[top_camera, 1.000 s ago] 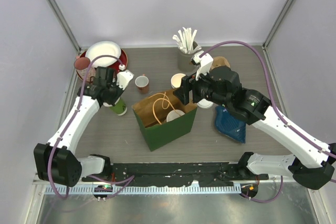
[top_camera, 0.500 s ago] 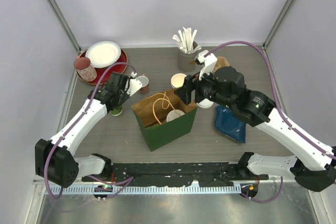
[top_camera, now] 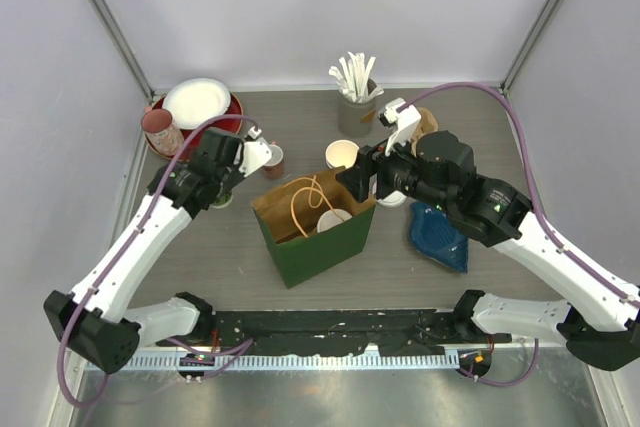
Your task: Pack the takeout coffee
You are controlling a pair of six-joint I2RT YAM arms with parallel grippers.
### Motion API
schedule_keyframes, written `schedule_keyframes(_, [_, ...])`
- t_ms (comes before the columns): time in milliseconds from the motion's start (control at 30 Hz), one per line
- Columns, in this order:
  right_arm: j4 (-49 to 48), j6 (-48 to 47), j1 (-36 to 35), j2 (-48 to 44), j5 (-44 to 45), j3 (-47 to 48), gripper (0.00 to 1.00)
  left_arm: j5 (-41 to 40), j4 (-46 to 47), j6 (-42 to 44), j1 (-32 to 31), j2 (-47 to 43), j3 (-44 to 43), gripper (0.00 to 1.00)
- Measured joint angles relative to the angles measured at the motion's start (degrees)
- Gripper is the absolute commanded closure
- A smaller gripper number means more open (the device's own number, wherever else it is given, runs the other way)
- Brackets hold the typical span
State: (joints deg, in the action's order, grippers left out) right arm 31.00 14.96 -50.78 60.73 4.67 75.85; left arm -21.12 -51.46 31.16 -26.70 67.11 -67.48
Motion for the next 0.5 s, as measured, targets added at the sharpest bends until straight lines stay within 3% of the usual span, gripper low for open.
schedule_keyframes(500, [-0.6,0.0,0.0,3.8,0.8,0.3,0.3,-0.2,-20.6,-0.4,-9.0,-5.1,-23.8,1.0])
